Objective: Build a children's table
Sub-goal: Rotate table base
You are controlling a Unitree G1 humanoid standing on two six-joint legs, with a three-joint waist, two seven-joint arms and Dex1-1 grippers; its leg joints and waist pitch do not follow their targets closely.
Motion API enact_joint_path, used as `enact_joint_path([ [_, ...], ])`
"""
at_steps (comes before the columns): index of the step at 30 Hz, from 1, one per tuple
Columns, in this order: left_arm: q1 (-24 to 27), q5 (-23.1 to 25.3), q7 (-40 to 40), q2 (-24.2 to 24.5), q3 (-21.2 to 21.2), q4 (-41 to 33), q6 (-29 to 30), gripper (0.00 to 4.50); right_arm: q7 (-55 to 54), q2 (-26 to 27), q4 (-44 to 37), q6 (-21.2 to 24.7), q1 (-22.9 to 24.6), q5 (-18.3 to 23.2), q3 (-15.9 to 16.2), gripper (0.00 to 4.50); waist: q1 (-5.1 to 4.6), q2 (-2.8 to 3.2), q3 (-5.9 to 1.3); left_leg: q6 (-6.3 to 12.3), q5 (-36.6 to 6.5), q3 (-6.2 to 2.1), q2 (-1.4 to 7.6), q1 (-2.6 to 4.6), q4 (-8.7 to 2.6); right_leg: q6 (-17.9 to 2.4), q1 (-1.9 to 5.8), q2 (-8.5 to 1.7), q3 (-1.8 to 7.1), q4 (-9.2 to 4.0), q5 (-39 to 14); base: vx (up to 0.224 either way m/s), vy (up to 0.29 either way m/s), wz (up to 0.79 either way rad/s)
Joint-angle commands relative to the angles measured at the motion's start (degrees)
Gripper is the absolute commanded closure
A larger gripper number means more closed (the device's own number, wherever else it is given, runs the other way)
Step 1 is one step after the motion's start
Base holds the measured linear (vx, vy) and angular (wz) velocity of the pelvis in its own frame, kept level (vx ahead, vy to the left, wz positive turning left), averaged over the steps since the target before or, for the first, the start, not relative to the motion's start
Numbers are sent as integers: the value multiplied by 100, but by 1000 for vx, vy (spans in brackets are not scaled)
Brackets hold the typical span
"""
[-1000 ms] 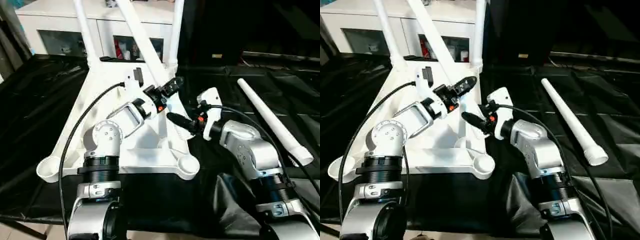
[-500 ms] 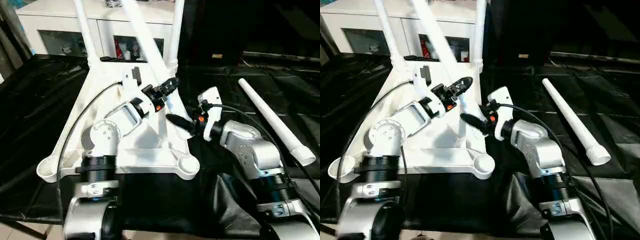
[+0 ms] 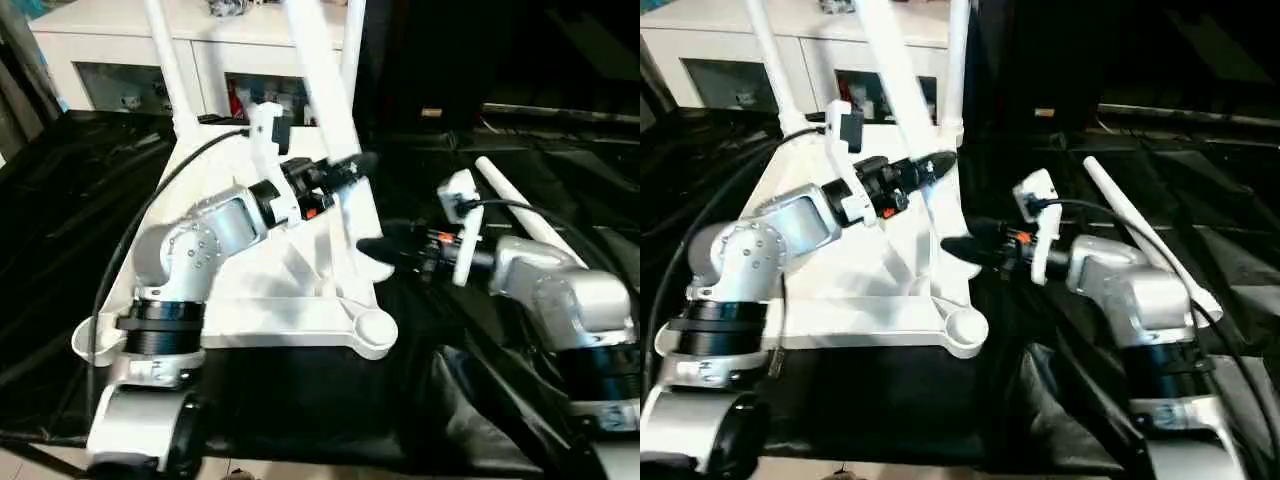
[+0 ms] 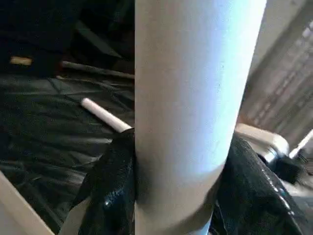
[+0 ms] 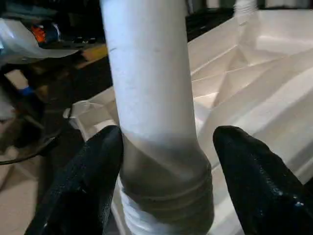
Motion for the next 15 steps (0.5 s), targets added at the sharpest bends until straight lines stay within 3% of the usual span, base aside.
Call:
enact_joint_path([
  [1,51,-80,-277,99,-228,-185,208,256,-84,-82,88,43,-226,66,-267,130,25,-85,-422,139,-859,12,87,79,-365,-1047,353,-275,255,-409,-1318,0,0,0],
  [9,102,-63,-685,273,-640,-328,340,257,532,-330,110,182,-356,75,176,130,70,-93,-425,111,-782,15,100,84,-365,-997,350,-276,263,-395,-1312,0,0,0],
  [12,62,60,-615,253,-665,-206,276,257,742,-418,77,124,-397,53,337,130,76,-145,-427,117,-766,22,99,78,-359,-1008,353,-278,262,-392,-1293,0,0,0],
  [15,42,84,-609,241,-647,-168,258,257,780,-417,63,94,-397,27,367,130,89,-146,-426,108,-743,23,95,74,-352,-985,357,-285,265,-389,-1351,0,0,0],
])
